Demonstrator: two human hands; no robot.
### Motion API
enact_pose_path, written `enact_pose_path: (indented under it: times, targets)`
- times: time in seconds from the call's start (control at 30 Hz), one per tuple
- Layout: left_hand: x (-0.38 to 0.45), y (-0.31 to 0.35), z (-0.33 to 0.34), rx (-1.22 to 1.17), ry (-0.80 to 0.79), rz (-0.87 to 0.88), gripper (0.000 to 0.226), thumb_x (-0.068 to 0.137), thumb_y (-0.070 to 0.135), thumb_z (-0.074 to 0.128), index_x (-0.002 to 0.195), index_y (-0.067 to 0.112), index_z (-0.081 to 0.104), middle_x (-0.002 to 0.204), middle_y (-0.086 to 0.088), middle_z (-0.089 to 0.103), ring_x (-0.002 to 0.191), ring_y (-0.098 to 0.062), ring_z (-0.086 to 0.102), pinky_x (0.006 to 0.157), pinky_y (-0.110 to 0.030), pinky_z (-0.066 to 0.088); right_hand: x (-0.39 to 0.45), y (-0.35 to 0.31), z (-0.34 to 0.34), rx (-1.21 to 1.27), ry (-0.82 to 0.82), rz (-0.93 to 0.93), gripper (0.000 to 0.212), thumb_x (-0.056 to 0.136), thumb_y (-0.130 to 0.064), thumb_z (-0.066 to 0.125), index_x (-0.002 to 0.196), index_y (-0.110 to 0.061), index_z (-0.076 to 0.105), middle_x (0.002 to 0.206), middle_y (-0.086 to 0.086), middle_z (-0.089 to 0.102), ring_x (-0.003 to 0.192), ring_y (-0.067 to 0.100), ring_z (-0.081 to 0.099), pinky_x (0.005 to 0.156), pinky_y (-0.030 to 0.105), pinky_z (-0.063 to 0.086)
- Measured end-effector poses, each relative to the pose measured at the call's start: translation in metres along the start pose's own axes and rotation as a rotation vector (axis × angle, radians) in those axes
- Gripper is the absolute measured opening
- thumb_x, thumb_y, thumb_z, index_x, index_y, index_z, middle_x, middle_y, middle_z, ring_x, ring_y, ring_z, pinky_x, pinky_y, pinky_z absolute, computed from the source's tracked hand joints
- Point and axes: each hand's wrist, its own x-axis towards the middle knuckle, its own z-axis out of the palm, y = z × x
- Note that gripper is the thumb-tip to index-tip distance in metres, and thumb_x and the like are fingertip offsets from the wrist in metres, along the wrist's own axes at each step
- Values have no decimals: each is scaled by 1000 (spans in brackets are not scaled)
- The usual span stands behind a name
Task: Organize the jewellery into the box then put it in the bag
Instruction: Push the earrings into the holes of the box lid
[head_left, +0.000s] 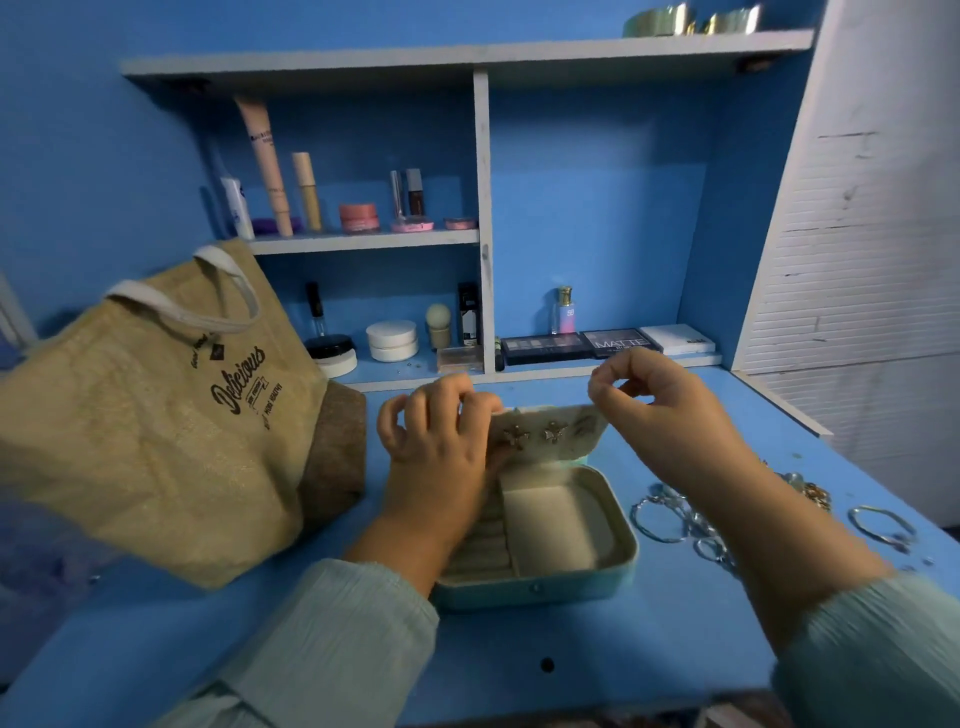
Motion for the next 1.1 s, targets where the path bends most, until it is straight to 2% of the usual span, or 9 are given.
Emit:
enact_pose_path:
  times: [0.13, 0.3, 0.43, 0.5, 0.57, 0.73, 0.83, 0.93, 1.1]
  targets:
    - [-4, 5, -9, 67, 46, 25, 53, 48, 19, 88, 85, 20, 50, 106, -5, 39, 90, -24, 39, 83, -40, 28, 9, -15, -4, -149, -131, -41, 10, 87, -20, 55, 79, -18, 60, 69, -11, 56, 55, -1, 47, 44, 7, 36]
    - [-4, 6, -13, 85, 67, 50, 61, 46, 23, 88, 85, 19, 41, 110, -6, 39, 94, -23, 40, 87, -40, 27, 31, -27, 5, -364, -323, -53, 13, 86, -15, 55, 84, -5, 64, 73, -2, 57, 57, 6, 44, 45, 9, 37]
    - [-5, 6, -12, 51, 76, 44, 49, 42, 20, 90, 78, 17, 56, 109, -7, 38, 94, -25, 39, 87, -41, 27, 46, -27, 17, -419, -538, 40, 14, 85, -8, 55, 84, -9, 69, 75, 0, 65, 61, 9, 53, 61, 20, 49]
    - [-6, 5, -11, 52, 66, 30, 55, 46, 21, 90, 82, 18, 48, 110, -6, 38, 94, -25, 39, 86, -41, 28, 53, -25, 24, -461, -628, 54, 15, 85, -5, 55, 83, -9, 69, 78, 4, 67, 64, 12, 55, 73, 26, 53]
    - [-6, 4, -10, 50, 79, 26, 55, 51, 22, 89, 82, 19, 44, 109, -6, 38, 93, -25, 38, 83, -40, 29, 58, -22, 31, -506, -693, 50, 17, 85, -4, 54, 79, -12, 68, 79, 4, 66, 64, 11, 56, 75, 26, 52]
    - [-5, 4, -10, 53, 96, 41, 32, 61, 13, 81, 77, 17, 54, 106, -6, 38, 91, -25, 37, 79, -41, 29, 68, -16, 41, -498, -826, 46, 20, 89, -7, 56, 73, -19, 62, 72, -2, 62, 60, 7, 56, 67, 18, 50]
    - [-5, 5, -9, 54, 80, 43, 7, 76, 14, 65, 73, 17, 60, 105, -5, 38, 90, -24, 37, 78, -41, 30, 72, -13, 43, -499, -875, 19, 23, 89, -10, 59, 71, -24, 60, 68, -5, 61, 59, 5, 57, 65, 17, 50]
    - [-7, 6, -8, 78, 84, 39, 18, 83, 13, 51, 71, 20, 62, 106, -4, 38, 89, -24, 37, 79, -42, 32, 75, -11, 44, -515, -920, -3, 22, 89, -12, 59, 72, -26, 59, 69, -7, 62, 61, 5, 58, 67, 18, 50]
    - [-5, 6, -12, 92, 117, 20, 31, 90, 13, 41, 68, 20, 60, 105, -3, 38, 88, -24, 36, 78, -40, 31, 78, -9, 46, -488, -947, 7, 17, 91, -13, 57, 77, -23, 58, 73, -3, 63, 64, 8, 60, 71, 22, 53]
